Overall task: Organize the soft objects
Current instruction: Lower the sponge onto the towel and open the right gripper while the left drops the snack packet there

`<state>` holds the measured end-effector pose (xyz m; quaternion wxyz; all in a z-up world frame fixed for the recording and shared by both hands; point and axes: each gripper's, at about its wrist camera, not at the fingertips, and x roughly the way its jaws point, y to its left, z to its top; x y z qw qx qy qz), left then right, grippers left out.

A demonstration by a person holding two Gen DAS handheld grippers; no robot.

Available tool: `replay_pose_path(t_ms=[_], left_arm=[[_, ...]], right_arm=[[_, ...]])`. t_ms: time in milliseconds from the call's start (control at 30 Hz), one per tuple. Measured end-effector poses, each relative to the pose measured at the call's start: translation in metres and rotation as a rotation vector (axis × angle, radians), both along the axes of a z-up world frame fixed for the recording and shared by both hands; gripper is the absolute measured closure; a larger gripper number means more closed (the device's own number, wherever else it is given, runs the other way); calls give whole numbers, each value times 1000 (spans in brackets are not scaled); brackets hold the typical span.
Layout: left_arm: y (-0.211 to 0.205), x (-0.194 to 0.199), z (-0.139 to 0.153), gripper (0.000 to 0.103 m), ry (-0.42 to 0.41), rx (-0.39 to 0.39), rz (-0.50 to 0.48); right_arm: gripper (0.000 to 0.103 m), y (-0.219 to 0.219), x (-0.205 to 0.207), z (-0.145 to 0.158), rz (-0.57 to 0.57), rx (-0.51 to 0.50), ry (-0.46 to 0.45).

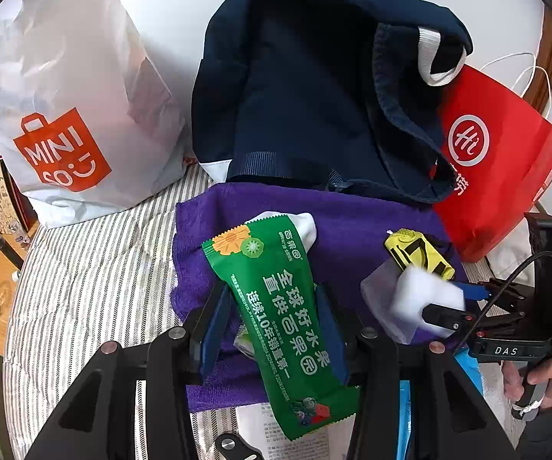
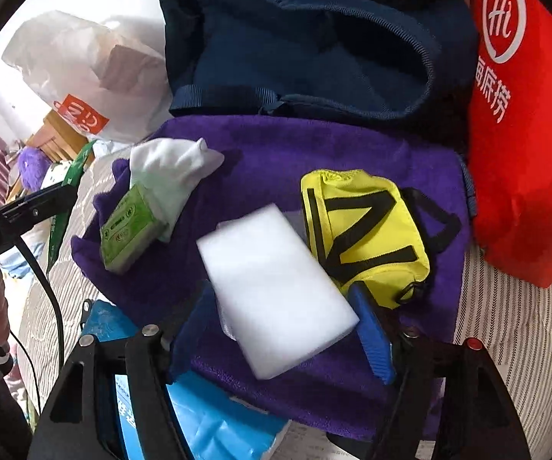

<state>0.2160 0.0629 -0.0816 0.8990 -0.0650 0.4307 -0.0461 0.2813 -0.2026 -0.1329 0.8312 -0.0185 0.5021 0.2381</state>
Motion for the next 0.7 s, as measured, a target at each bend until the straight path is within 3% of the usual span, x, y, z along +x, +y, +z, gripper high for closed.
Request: replay_pose_path(t_ms=[67,700], left_arm=[[0,0,-1,59,1,-1,-1],[-44,28,-9,59,18,5,-83]], right_arm=[[26,-2,-1,1,2,1,2],[26,-75,-50,39,-131,55,-62]])
